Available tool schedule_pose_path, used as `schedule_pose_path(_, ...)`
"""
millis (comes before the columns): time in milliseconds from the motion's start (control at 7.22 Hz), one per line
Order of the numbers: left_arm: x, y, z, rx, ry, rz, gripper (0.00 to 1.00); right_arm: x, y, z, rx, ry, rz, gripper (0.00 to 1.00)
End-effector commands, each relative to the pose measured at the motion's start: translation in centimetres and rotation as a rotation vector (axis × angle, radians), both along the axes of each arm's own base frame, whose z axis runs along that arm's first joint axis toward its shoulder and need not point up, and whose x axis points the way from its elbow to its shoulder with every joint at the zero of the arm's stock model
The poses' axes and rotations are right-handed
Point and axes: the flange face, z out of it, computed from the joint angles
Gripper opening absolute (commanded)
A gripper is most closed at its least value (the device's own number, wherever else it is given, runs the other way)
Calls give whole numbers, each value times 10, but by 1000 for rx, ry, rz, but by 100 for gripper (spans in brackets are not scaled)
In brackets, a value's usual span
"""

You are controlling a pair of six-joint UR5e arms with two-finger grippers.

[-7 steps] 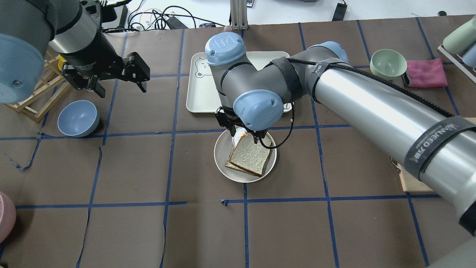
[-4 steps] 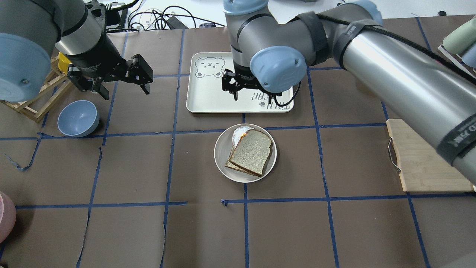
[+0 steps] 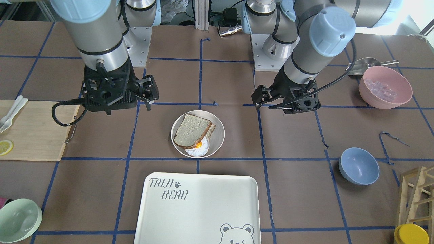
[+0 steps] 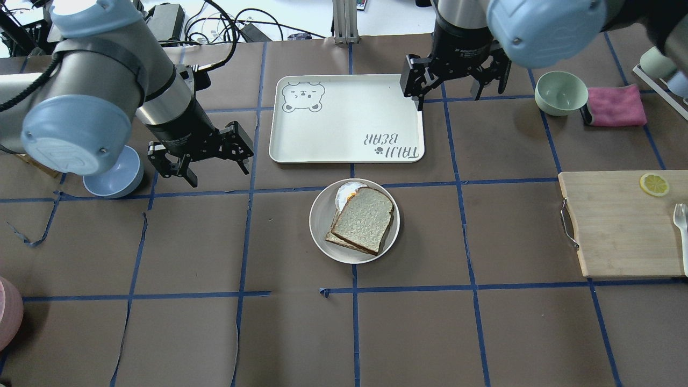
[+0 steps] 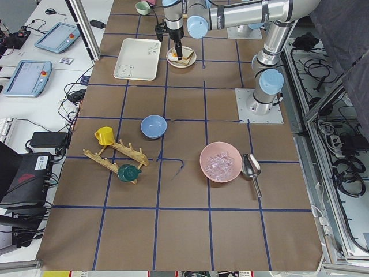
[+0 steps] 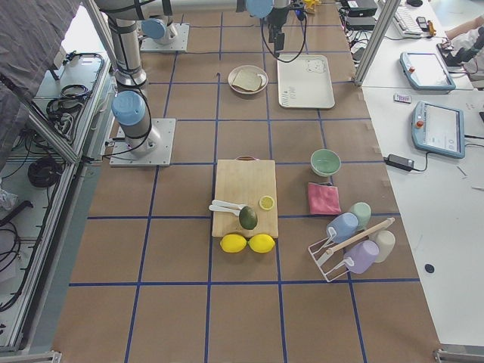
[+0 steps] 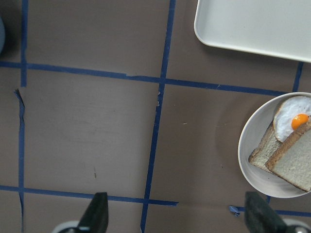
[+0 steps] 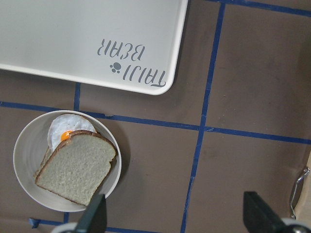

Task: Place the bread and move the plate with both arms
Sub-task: 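Raise the right gripper away while the left gripper reaches to the plate rim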

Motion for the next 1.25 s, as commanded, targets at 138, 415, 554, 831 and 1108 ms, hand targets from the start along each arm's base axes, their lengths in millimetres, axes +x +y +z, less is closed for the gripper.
schedule_pose_path(138,-74,31,-99,42,35,70,100,-15,24,31,-57,3,55,100)
schedule_pose_path(415,-79,38,-159,2,58,61,98,-19,39,48,-83,6,11,100)
schedule_pose_path(554,-80,34,-174,6,57,64,98,-21,41,40,-61,15,8,100)
schedule_pose_path(831,-88,32,-201,74,125,69,83,-34,38,39,-56,13,-15,100)
schedule_pose_path(1108,-89,28,-198,61,128,54,37,-56,34,35,-40,18,-52,100)
